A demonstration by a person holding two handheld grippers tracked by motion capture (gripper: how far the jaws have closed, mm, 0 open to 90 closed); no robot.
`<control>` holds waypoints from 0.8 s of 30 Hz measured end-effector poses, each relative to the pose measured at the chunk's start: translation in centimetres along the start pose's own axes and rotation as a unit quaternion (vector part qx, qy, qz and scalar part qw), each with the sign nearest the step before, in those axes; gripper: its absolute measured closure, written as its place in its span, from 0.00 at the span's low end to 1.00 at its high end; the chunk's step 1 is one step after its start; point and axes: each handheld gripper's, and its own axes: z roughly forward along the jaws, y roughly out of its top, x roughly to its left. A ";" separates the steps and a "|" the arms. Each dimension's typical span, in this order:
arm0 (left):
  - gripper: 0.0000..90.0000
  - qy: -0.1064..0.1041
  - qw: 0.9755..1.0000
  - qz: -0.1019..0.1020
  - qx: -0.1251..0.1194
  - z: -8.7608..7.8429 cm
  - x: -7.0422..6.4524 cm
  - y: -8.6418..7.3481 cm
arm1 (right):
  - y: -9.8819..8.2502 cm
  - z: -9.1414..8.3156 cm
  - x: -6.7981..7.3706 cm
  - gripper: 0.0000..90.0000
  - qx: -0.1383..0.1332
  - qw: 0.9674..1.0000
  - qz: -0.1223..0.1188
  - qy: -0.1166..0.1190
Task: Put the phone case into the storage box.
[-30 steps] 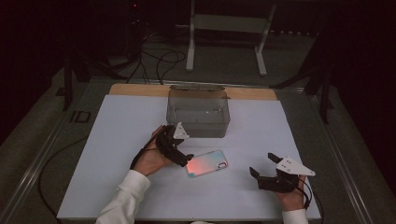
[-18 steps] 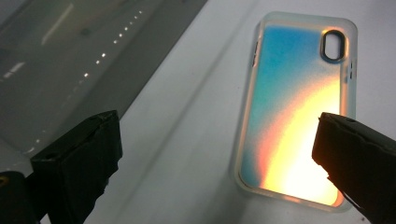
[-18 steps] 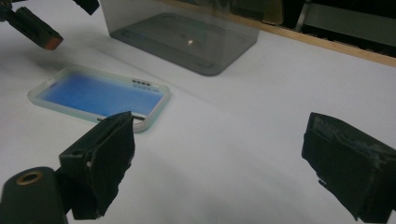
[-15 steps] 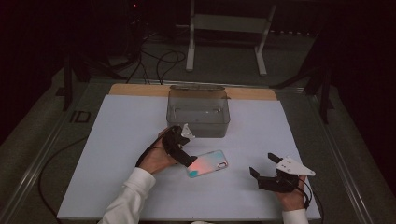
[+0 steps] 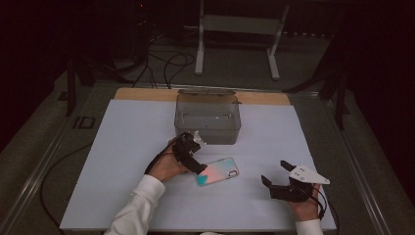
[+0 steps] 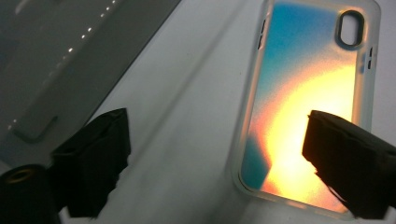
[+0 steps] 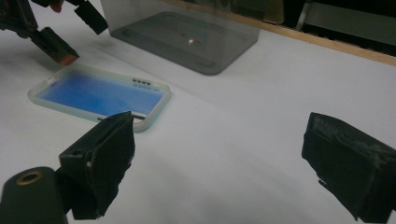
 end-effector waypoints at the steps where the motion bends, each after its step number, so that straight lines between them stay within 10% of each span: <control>1: 0.14 -0.002 1.000 -0.001 0.002 0.1 0.0 0.0 | 0.0 0.0 0.0 0.11 0.000 1.000 0.000 0.000; 24: 0.77 -0.035 0.998 0.013 0.059 1.3 -0.6 0.8 | -0.1 0.1 -0.1 0.11 0.003 1.000 -0.002 0.001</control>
